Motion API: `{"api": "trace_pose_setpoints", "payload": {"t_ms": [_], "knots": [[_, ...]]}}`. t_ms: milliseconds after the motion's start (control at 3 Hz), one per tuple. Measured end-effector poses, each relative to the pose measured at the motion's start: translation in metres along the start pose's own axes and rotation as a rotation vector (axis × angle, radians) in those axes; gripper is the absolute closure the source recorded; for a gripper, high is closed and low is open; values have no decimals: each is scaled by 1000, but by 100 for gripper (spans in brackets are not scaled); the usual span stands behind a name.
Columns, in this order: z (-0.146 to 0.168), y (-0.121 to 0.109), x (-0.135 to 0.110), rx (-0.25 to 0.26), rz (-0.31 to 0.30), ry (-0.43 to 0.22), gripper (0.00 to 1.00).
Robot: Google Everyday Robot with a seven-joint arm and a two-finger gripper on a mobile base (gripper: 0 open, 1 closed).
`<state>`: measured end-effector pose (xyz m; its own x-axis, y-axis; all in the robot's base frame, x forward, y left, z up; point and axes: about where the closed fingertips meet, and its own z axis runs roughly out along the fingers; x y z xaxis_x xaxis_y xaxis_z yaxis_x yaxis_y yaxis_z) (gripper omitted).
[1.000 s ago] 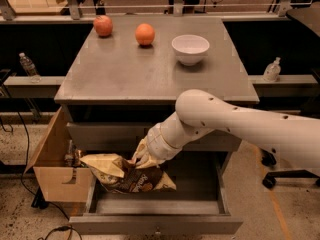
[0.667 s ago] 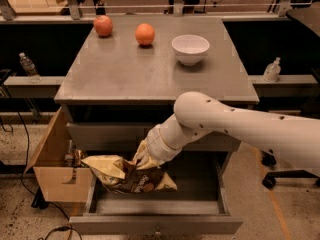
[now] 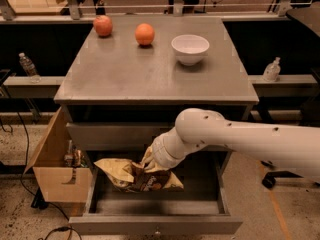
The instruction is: Place brown chip bag into middle drawer
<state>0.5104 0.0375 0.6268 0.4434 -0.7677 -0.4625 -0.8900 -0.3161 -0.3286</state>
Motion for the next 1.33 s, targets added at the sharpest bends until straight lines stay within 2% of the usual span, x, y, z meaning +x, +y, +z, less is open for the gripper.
{"api": "trace_pose_setpoints", "payload": {"t_ms": [333, 667, 1000, 1333], "knots": [[6, 1, 15, 91, -7, 40, 100], [15, -2, 27, 183, 3, 43, 100], [30, -5, 37, 213, 28, -3, 100], [37, -2, 40, 205, 32, -12, 83]]}}
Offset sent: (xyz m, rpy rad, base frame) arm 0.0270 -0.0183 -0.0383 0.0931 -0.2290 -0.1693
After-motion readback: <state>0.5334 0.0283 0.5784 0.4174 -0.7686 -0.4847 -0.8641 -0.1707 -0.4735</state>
